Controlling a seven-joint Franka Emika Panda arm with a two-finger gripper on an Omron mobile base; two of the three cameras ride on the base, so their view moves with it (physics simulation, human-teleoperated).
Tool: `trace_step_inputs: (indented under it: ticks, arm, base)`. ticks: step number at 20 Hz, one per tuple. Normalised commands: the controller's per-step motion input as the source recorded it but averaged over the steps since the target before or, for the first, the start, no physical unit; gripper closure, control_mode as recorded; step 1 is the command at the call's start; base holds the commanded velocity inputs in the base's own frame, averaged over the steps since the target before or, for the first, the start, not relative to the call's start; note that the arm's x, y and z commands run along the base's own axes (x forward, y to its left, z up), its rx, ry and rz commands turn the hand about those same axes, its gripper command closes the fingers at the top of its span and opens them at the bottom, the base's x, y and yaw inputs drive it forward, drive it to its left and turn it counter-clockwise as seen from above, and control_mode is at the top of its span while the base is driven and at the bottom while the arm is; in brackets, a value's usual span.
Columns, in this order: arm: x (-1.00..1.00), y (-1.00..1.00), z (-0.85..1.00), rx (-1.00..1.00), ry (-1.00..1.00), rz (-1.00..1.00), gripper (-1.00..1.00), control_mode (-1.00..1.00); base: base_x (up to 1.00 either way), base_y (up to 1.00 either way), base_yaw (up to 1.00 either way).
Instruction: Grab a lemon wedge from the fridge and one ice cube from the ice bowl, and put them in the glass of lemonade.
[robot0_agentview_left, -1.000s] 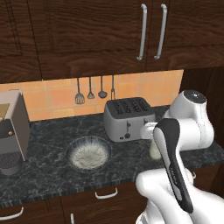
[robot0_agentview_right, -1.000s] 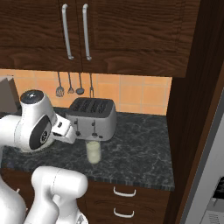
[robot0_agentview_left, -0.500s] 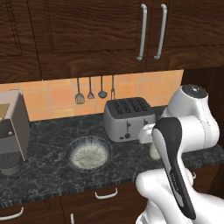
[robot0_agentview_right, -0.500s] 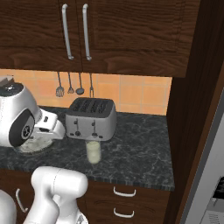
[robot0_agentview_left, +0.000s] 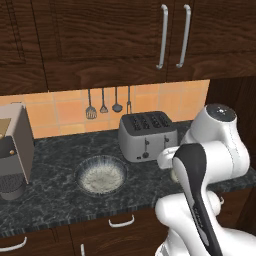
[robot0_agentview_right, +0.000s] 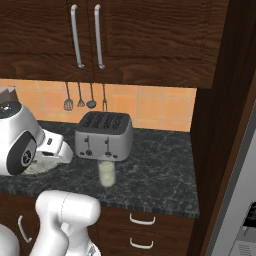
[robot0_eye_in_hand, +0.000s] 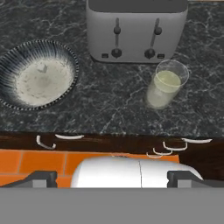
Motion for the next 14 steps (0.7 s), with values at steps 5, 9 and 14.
trace_step_inputs:
  ticks: [5,9,14]
  arm:
    - [-0.01,0.0,0.0,0.0,0.0,0.0,-1.0,1.0]
    - [0.0,0.0,0.0,0.0,0.0,0.0,-1.0,1.0]
    - [0.0,0.0,0.0,0.0,0.0,0.0,-1.0,1.0]
  base:
    - [-0.33,0.0,-0.04]
    - [-0.96,-0.04,-0.2]
    - [-0.51,-0.65,-0.34]
